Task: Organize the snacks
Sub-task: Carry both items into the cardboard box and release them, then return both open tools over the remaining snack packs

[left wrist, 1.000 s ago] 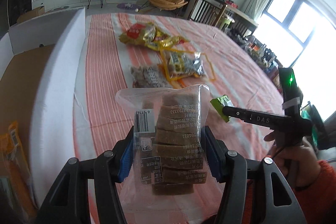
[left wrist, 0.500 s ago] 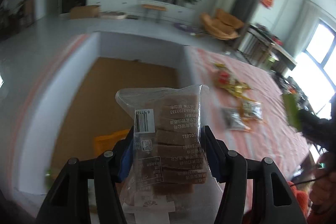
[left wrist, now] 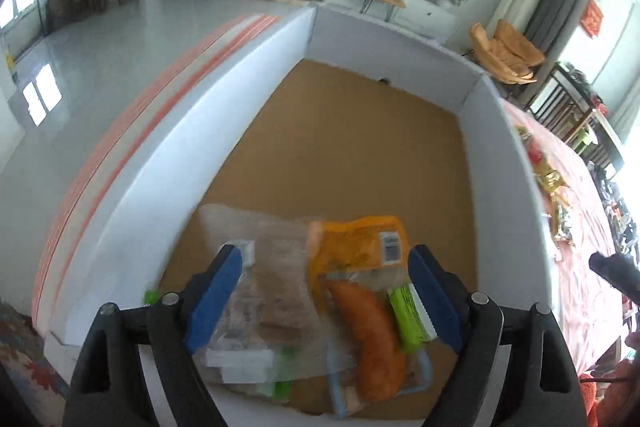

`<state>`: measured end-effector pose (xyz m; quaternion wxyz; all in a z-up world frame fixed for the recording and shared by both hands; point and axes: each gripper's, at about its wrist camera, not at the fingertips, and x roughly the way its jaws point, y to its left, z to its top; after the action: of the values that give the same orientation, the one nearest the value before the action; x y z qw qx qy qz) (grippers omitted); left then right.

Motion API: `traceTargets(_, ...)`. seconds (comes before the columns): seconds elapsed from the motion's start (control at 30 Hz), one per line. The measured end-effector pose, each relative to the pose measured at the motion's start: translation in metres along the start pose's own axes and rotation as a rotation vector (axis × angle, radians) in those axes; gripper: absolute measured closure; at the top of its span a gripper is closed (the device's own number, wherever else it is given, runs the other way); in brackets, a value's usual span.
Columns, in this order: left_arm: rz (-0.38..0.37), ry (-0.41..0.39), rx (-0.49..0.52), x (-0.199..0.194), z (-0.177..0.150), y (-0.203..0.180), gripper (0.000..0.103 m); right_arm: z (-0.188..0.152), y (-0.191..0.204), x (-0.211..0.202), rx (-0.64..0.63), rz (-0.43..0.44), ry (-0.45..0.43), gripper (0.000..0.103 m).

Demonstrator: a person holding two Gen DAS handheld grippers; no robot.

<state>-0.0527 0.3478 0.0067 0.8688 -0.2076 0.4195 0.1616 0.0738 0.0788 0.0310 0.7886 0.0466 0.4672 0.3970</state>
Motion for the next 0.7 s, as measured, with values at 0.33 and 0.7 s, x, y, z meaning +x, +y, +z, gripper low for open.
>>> traceTargets(0.33, -0.289, -0.127, 0.198, -0.031, -0.003, -0.136, 0.001, -0.077, -0.184, -0.065, 0.275, -0.571, -0.188, 0.026)
traceTargets(0.7, -0.479, 0.088, 0.464, 0.031, -0.072, -0.306, 0.0, -0.107, -0.257, -0.106, 0.458, -0.756, -0.268, 0.026)
